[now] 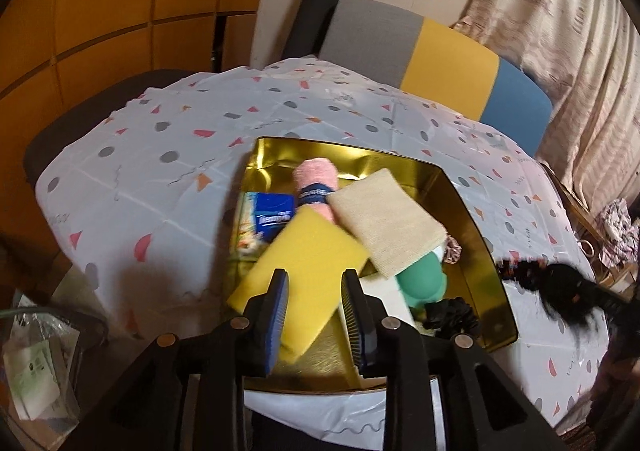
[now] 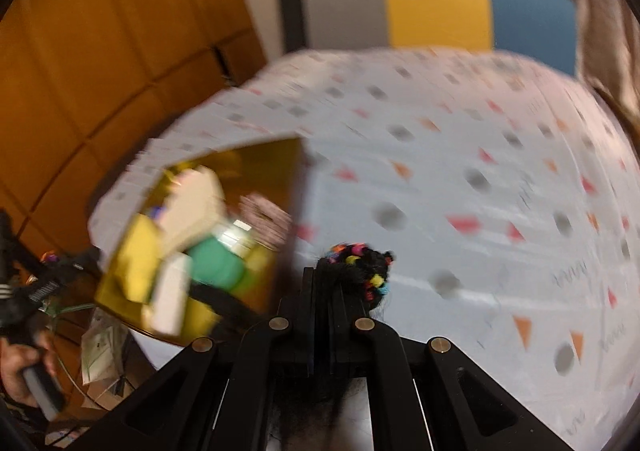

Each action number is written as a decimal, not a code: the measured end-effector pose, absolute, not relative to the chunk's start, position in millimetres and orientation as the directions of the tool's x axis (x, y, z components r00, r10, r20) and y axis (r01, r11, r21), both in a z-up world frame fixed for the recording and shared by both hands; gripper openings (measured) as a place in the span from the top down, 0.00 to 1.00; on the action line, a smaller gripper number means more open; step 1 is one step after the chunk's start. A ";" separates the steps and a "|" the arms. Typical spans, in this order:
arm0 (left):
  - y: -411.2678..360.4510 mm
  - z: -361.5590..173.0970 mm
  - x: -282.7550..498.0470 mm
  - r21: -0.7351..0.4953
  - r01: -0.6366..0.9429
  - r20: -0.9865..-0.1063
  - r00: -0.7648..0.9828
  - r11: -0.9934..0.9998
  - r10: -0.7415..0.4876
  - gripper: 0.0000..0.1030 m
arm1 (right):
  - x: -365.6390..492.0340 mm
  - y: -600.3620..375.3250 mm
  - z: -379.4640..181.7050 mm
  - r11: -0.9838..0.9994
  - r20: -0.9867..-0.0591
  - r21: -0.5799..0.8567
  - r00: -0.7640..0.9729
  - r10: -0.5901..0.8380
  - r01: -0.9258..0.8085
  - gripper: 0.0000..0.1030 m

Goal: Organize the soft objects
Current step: 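Carry the beaded black hairpiece into the gold tray with the right gripper and release it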

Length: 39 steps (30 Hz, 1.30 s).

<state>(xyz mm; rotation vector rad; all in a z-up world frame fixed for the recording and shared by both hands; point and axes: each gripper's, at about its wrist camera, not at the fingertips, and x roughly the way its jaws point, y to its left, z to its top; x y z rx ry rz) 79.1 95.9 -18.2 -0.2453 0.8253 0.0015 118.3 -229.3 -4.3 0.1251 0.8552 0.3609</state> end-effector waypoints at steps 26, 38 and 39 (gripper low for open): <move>93.3 -12.0 60.4 -0.122 -0.208 -0.734 0.677 0.970 0.053 0.39 | 120.2 -113.0 -23.4 0.955 -0.699 0.013 0.680 0.220 -0.295 0.01; 57.4 6.6 24.8 -0.040 -0.205 -0.648 0.750 0.978 0.131 0.38 | 51.5 -127.8 -2.7 0.995 -0.634 0.024 0.767 0.093 -0.101 0.00; 57.4 5.2 23.6 -0.041 -0.212 -0.650 0.748 0.976 0.135 0.38 | 50.5 -128.6 -3.6 0.995 -0.636 0.023 0.767 0.086 -0.093 0.00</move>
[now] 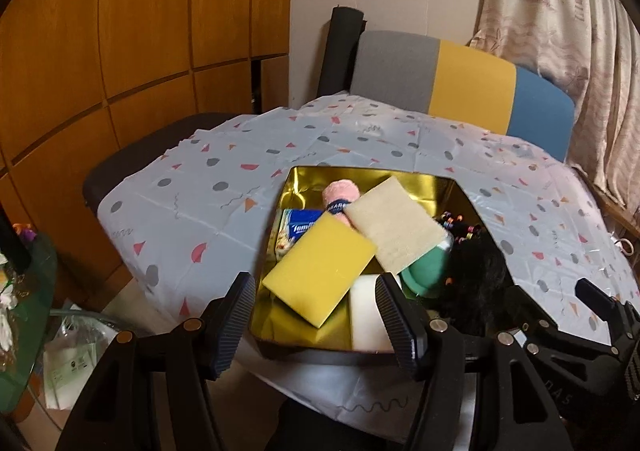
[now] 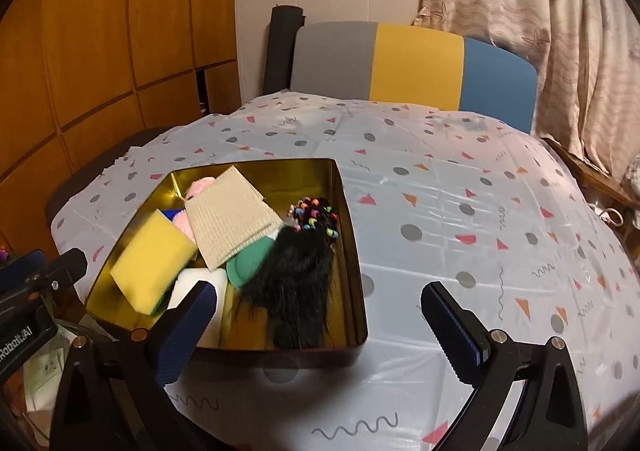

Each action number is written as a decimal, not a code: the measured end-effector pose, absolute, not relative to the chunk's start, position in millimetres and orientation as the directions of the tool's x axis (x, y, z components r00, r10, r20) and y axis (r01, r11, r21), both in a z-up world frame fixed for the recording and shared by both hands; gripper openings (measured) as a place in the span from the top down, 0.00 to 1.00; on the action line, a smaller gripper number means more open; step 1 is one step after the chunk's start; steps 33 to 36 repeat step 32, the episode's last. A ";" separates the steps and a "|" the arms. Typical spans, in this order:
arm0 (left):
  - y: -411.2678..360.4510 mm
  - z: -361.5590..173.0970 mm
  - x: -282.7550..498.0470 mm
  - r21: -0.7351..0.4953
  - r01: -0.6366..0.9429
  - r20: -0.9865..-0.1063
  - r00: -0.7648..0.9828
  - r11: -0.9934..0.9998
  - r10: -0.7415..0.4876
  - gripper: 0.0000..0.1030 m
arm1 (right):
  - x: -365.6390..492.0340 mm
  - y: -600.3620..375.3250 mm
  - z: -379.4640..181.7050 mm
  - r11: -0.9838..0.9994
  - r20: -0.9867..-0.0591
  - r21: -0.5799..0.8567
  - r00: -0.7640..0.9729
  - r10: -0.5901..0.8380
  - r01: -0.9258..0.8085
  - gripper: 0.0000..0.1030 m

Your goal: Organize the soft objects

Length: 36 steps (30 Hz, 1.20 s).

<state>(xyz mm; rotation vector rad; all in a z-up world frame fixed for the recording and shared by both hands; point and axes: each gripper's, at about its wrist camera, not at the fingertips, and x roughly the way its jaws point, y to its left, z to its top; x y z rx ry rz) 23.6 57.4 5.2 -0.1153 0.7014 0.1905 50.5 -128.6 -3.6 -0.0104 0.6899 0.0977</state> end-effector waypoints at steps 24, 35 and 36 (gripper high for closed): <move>69.8 -7.6 15.7 -0.058 -0.235 -0.649 0.747 0.970 0.142 0.52 | 38.9 -113.8 -7.4 0.991 -0.625 -0.025 0.776 0.089 -0.134 0.00; 72.2 -11.5 18.1 -0.056 -0.250 -0.666 0.731 0.967 0.151 0.52 | 39.7 -116.5 -6.9 0.992 -0.623 -0.013 0.777 0.089 -0.124 0.00; 72.2 -11.5 18.1 -0.056 -0.250 -0.666 0.731 0.967 0.151 0.52 | 39.7 -116.5 -6.9 0.992 -0.623 -0.013 0.777 0.089 -0.124 0.00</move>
